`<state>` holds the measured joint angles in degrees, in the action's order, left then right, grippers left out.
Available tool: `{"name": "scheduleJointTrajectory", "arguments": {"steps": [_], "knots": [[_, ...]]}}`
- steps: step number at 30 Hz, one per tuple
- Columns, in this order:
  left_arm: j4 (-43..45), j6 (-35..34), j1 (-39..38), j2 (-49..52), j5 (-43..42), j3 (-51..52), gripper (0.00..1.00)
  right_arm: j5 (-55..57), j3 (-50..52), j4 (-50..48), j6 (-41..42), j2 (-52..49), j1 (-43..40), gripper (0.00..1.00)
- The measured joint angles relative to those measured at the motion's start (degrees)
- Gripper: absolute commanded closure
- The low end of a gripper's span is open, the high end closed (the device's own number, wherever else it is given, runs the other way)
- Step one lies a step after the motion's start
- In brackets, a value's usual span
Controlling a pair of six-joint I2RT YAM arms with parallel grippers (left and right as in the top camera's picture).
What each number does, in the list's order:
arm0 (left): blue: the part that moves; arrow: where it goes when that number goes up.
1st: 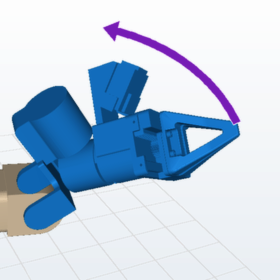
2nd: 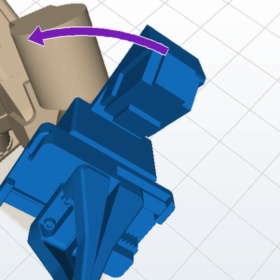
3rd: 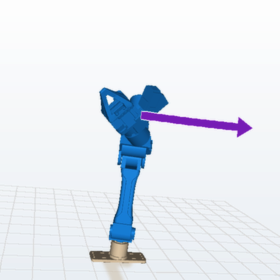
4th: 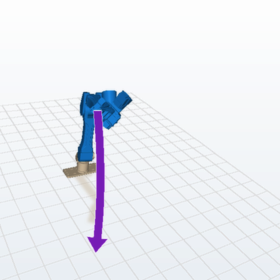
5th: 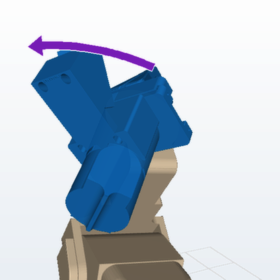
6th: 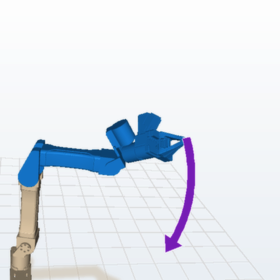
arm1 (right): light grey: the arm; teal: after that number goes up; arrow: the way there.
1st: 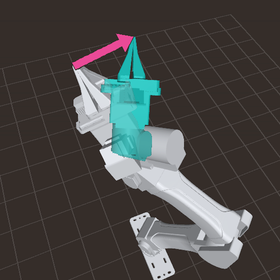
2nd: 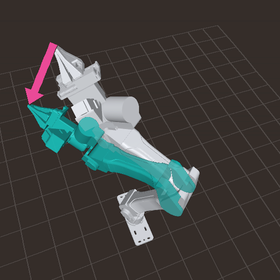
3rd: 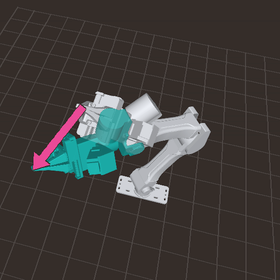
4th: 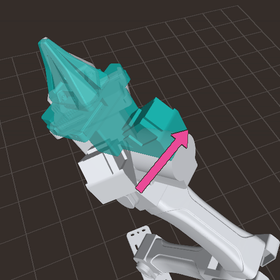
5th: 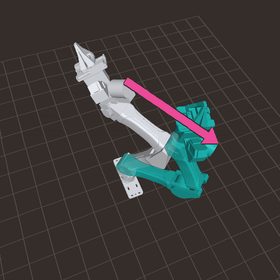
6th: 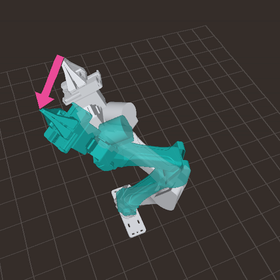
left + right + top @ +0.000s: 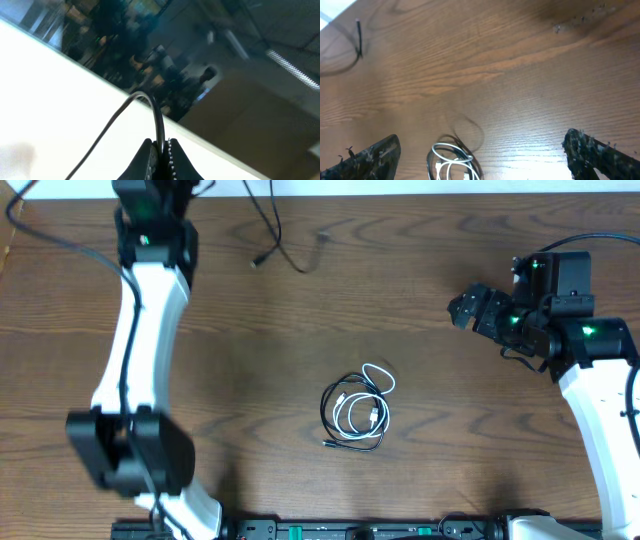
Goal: Untangle cables
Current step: 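Drag the black cable to the left rear corner with the left gripper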
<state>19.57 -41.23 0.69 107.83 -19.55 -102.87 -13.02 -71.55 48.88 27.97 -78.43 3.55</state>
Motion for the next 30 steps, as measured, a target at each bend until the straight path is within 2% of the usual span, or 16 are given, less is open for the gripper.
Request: {"name": "scheduleJointTrajectory", "arguments": {"steps": [5, 14, 22, 23, 24, 25, 26, 28, 30], "knots": [[-2.29, 2.82, 3.28, 8.52, -2.03, -7.13, 0.93, 0.00, 0.00, -0.24, 0.02, -0.70, 0.00, 0.01], [-2.05, 5.77, 10.14, 15.76, -1.46, -7.74, 0.93, 0.00, 0.00, -0.48, 1.09, -0.72, 0.15, 0.04], [-10.97, 10.62, 20.98, 20.48, 3.06, -7.78, 0.93, -0.02, 0.00, -0.50, 1.20, -0.72, 2.01, 0.04], [-12.59, 11.69, 22.29, 20.57, 3.74, -7.78, 0.85, 0.02, 0.00, -0.52, 1.22, -0.72, 2.21, 0.04], [-13.88, 13.22, 23.58, 20.59, 4.70, -7.78, 0.70, 0.00, 0.00, -0.55, 1.31, -0.72, 2.40, 0.04], [-14.95, 14.58, 24.85, 20.59, 5.38, -7.78, 0.41, 0.00, 0.00, -0.55, 1.33, -0.72, 2.60, 0.04], [-15.87, 15.93, 26.10, 20.59, 6.05, -7.80, 0.27, 0.00, 0.00, -0.57, 1.36, -0.72, 2.78, 0.04], [-18.01, 18.43, 28.37, 20.59, 6.91, -7.87, 0.14, 0.02, 0.00, -0.59, 1.36, -0.72, 3.06, 0.04], [-20.35, 20.94, 30.21, 20.59, 7.54, -7.87, 0.12, 0.00, 0.00, -0.57, 1.38, -0.72, 3.19, 0.04]]}}
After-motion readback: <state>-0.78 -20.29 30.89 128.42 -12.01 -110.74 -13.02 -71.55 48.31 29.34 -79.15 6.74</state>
